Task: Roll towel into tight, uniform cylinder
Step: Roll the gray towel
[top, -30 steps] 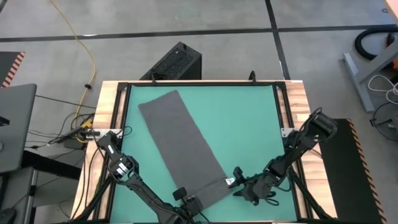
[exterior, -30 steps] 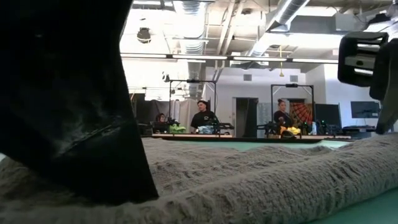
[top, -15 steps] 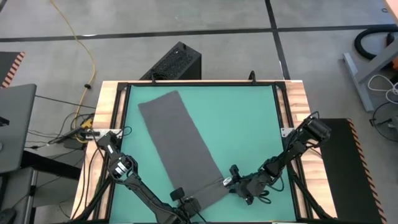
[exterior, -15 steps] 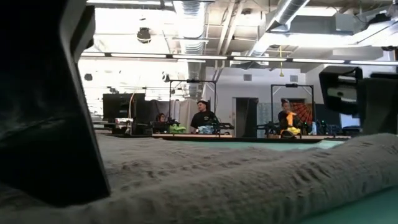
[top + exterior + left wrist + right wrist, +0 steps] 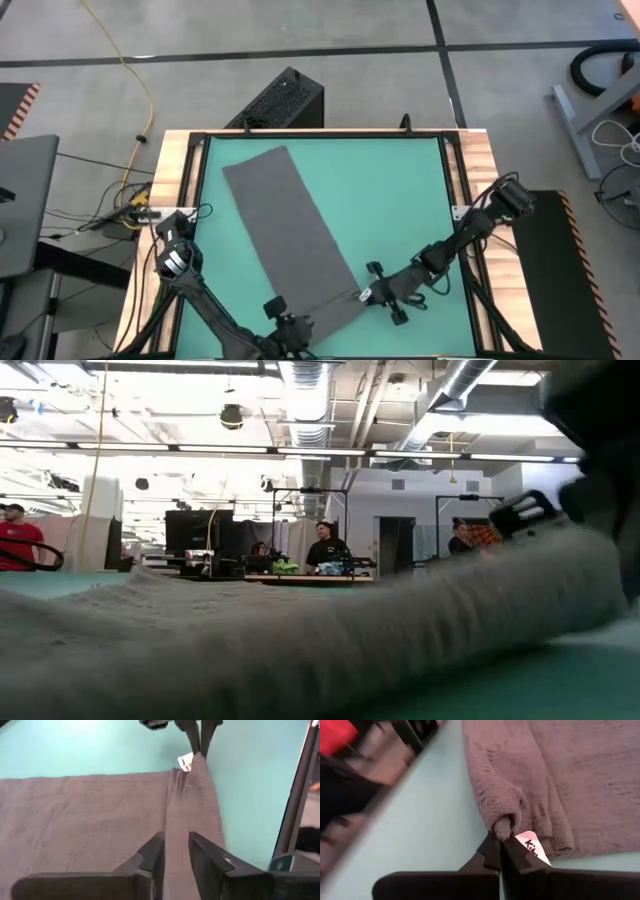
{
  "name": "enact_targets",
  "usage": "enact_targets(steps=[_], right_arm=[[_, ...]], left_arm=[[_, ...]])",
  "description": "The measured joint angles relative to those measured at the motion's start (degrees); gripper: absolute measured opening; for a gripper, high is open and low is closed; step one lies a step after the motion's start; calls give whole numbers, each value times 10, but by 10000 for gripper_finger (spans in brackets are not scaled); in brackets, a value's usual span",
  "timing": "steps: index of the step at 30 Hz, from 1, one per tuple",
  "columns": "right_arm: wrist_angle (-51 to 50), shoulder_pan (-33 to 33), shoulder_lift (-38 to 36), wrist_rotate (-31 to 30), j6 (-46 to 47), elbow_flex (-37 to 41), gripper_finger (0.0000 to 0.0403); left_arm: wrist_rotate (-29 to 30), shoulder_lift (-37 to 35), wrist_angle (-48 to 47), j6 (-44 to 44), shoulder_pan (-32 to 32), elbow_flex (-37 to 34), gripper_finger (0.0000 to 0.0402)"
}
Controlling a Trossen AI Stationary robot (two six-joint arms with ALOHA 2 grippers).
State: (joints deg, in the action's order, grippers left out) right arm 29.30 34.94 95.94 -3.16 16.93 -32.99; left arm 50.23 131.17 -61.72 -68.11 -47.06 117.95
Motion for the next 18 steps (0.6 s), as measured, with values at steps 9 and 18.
enact_targets(steps=[9, 18], right_arm=[[-9, -71, -19, 106, 112, 0, 16], [-15, -98, -18, 109, 187, 0, 17]], left_arm=[[-32, 3, 112, 23, -32, -49, 124], [-10, 3, 143, 11, -76, -107, 126]])
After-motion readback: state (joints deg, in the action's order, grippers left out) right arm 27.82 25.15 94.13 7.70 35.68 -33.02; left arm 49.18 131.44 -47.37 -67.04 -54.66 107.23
